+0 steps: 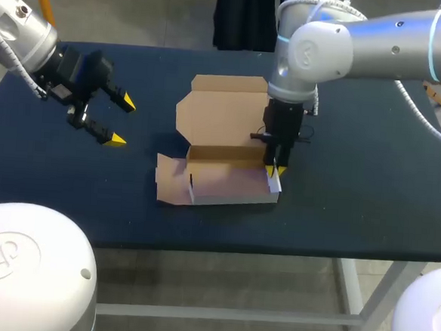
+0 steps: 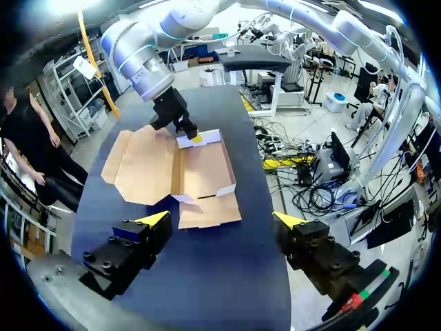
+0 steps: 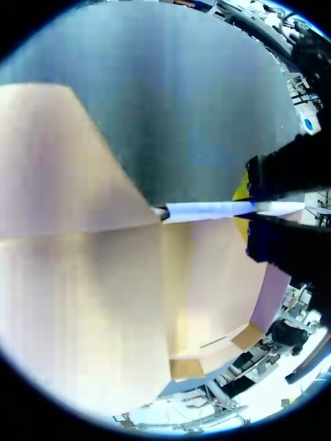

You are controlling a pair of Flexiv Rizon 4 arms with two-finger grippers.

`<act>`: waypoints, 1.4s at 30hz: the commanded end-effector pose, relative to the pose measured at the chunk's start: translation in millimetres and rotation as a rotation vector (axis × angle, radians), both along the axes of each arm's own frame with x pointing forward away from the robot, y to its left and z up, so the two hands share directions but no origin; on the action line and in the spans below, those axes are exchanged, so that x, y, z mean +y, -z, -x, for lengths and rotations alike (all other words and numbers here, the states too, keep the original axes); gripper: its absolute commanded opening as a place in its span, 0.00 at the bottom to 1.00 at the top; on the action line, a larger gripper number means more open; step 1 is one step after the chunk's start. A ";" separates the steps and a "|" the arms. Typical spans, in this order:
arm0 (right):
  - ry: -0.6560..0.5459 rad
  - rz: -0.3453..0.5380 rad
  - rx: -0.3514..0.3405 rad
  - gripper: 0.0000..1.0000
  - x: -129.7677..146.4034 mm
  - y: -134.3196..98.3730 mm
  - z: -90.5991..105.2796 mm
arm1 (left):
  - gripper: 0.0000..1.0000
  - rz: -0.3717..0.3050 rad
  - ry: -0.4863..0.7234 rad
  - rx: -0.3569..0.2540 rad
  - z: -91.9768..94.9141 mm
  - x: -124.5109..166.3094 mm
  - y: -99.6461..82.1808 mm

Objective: Assemble the packaging by folding the flat box into shape, placing the metal phone stand inside, and closing the box properly

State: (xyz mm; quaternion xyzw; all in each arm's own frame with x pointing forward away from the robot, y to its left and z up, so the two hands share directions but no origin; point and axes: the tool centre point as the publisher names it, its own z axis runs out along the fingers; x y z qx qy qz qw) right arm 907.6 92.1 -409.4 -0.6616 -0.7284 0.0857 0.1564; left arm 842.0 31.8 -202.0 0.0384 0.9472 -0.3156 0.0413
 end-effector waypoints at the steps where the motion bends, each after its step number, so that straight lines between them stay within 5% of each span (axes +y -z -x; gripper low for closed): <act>1: 0.012 0.007 -0.048 0.13 0.1 4.1 6.1 | 1.00 -0.004 0.000 0.002 0.5 0.6 -1.2; 31: 0.063 -0.001 -0.272 0.19 3.7 9.9 7.1 | 1.00 -0.004 0.000 0.002 0.5 0.6 -1.2; 42: 0.097 0.044 -0.331 0.14 3.2 11.0 6.9 | 1.00 -0.004 0.000 0.002 0.5 0.6 -1.2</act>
